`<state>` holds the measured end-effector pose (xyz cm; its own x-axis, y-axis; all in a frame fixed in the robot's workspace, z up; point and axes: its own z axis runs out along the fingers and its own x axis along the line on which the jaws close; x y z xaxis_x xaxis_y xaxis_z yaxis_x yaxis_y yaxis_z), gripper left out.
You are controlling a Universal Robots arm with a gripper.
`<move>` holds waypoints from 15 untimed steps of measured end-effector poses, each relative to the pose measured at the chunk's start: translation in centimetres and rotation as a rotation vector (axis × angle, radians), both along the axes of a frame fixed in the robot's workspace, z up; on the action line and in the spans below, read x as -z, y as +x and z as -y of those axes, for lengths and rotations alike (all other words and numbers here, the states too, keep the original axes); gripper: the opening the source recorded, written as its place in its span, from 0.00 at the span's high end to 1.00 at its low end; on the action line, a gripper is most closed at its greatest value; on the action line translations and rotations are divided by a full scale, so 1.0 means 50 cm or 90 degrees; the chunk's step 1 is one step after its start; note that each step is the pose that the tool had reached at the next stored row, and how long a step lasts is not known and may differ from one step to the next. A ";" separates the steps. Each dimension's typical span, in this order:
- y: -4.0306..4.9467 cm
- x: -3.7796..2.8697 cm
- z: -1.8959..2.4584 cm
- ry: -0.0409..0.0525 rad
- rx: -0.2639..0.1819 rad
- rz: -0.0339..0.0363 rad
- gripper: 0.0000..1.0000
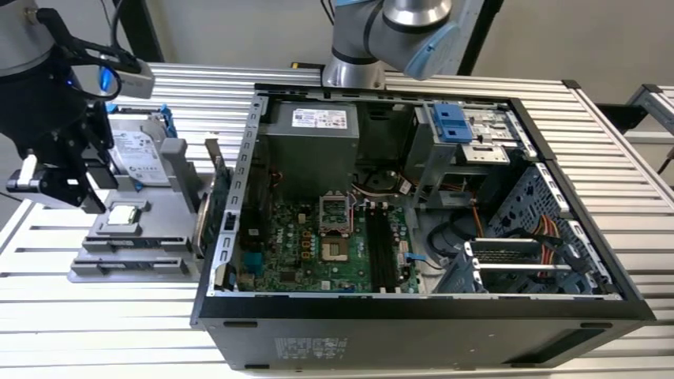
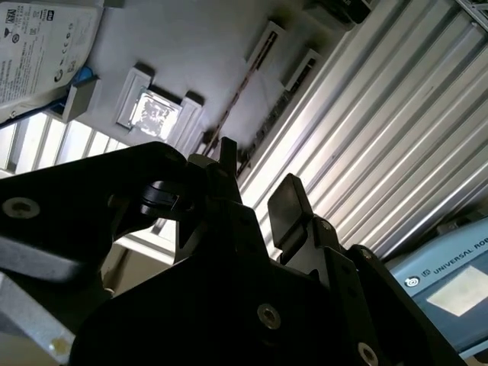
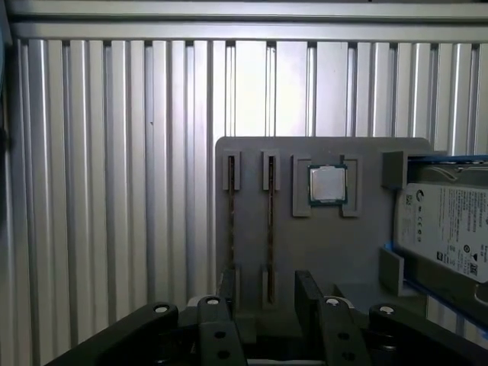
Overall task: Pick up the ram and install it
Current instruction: 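Pick up the ram and move it above insertion slot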
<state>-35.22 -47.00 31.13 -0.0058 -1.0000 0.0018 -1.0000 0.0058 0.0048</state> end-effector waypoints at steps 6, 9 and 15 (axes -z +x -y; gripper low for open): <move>0.000 0.017 0.0000 0.0000 0.000 -0.0006 0.00; 0.000 0.025 0.0014 0.0000 0.000 -0.0021 0.00; -0.001 0.043 0.0178 0.0000 -0.002 -0.0028 0.00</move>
